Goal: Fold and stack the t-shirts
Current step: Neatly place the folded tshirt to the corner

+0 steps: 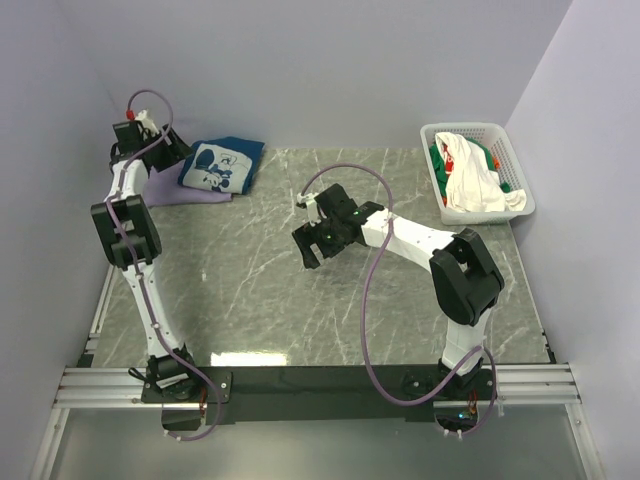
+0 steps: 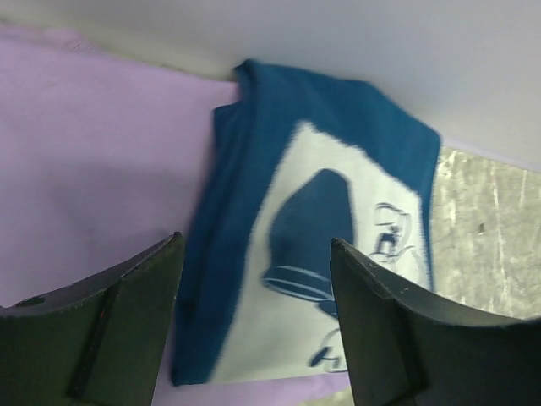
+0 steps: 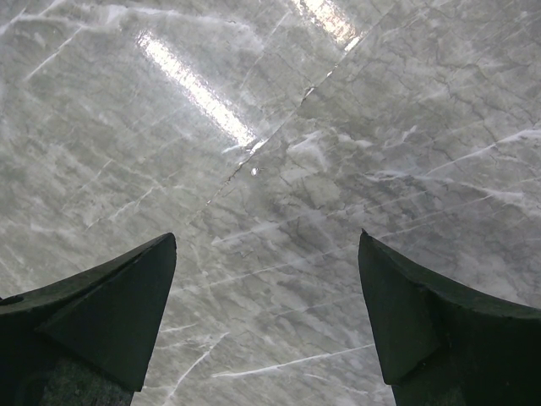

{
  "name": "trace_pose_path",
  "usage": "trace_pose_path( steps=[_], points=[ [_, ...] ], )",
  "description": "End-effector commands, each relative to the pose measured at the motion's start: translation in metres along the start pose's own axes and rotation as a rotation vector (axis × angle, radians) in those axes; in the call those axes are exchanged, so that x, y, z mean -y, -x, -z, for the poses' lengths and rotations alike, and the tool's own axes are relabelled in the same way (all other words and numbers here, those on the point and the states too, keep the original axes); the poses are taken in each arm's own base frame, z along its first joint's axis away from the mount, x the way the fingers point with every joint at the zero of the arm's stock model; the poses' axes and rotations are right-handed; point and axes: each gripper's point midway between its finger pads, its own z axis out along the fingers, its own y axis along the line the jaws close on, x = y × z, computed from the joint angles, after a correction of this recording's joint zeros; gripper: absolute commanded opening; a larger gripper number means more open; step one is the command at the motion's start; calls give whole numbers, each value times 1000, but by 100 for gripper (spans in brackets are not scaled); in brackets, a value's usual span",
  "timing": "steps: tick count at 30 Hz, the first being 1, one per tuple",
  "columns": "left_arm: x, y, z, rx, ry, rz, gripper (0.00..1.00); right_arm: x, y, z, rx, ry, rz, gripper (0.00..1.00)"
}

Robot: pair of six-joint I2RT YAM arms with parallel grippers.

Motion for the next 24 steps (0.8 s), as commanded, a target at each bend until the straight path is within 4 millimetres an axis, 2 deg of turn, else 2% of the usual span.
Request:
trace_pose_path(
  steps=[1, 7, 12, 20, 22, 24],
  points=[
    [-2, 5, 0, 14, -41, -24, 75, -7, 12, 2, 24, 13, 19, 94],
    [-12, -16, -9, -29, -73, 37, 73, -6, 11, 0, 18, 13, 18, 94],
    [-7, -21, -14, -33, -130, 90, 70, -6, 9, -2, 11, 14, 17, 94],
    [-11, -21, -22, -17, -134, 183, 69, -5, 9, -2, 10, 10, 15, 94],
    [-23, -22, -23, -2, -73, 198, 71, -5, 9, -2, 10, 7, 18, 94],
    [-25, -15, -17, 23, -65, 195, 74, -4, 9, 0, 12, 2, 18, 94]
  ],
)
